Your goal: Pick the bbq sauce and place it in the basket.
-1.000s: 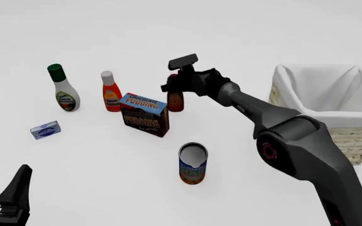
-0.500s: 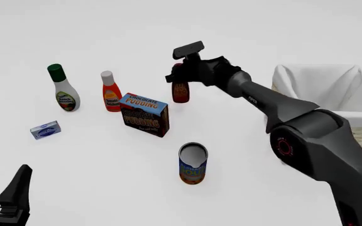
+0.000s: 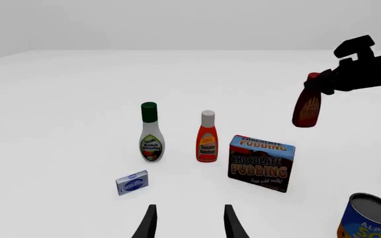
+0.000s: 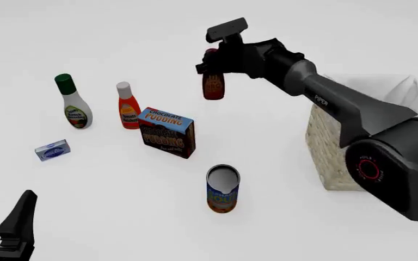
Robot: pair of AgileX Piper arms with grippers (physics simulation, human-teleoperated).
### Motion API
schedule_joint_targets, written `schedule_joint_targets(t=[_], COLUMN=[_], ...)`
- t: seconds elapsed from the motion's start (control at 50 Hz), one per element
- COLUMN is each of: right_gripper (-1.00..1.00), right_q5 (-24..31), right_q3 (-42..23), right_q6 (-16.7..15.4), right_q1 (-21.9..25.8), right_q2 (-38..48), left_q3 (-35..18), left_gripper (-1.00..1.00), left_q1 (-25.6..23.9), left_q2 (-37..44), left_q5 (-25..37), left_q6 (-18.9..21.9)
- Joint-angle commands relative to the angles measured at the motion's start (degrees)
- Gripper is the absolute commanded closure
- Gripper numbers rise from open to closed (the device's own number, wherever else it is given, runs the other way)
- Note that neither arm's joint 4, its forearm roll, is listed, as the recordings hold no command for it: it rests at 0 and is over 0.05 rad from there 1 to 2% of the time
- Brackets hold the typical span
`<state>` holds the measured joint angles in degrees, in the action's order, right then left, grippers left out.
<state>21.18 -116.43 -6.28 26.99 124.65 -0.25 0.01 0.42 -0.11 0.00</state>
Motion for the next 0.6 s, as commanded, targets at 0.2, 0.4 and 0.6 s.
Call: schedule_joint_targets(t=[0.2,0.4,0.6], right_gripper=[1.00,1.00,1.00], right_q5=[2.21,2.67,3.84], right_q3=[4.95,8.26,8.95], right_q6=[-1.06,-1.36,-1.72], right_q1=[-0.50,-0.59,-1.54], right_q2=[-12.52,-18.12,-21.62], left_q3=[0.00,0.00,0.00], left_gripper=[-1.00,-1.00,-1.00], left_q1=[-0.01,0.00,-0.01], left_q2=[-0.01,-0.01,0.00], left_q5=[0.00,0.00,0.00], left_q6=[0.00,0.02,0.00])
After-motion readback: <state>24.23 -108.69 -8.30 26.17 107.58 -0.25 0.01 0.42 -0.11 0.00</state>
